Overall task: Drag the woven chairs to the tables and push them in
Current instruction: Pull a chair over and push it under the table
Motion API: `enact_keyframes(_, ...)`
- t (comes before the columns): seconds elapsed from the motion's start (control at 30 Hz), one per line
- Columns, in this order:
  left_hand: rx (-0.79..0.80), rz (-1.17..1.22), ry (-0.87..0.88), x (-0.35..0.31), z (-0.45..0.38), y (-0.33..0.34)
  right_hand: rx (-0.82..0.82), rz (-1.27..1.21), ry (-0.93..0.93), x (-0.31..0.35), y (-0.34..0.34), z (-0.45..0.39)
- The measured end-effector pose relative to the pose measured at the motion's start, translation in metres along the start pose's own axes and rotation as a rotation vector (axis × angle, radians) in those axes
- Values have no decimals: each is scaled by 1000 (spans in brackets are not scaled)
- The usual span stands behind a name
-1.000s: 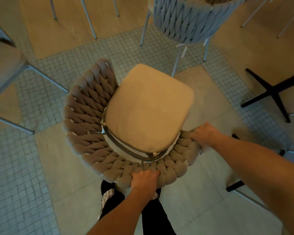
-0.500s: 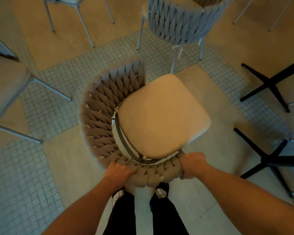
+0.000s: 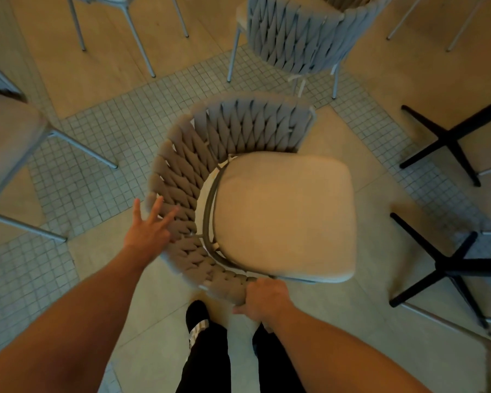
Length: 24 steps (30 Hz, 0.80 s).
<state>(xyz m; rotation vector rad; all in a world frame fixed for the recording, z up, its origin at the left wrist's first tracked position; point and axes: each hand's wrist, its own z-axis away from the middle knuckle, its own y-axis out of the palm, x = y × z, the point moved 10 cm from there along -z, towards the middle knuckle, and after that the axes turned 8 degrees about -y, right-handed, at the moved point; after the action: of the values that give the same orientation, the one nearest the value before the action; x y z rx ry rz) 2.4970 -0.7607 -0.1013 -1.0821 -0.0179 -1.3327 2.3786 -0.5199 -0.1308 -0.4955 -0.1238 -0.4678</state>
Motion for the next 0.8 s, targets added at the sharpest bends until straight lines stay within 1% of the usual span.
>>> enact_keyframes(0.1,-40,-19,-35,16,-17,1,-17,-48,14,13,-6,-6)
enact_keyframes(0.23,-82,-70,-41,30,-33,-4,-28,-107,35,22,-16,-15)
enact_keyframes(0.4,-103,-56,-16,41,-49,-6,-31,-110,48,28,-24,-27)
enact_keyframes(0.5,-79,-19,3,38,-47,-4,-20,-100,56,29,-20,-30)
enact_keyframes(0.57,-60,25,0,38,-44,-3,-25,-97,53,31,-21,-30)
enact_keyframes(0.67,-90,162,-49,45,-37,-8,-5,-79,52,34,-22,-29)
enact_keyframes(0.8,-84,362,-121,58,-26,-6,10,-63,44,35,-24,-23)
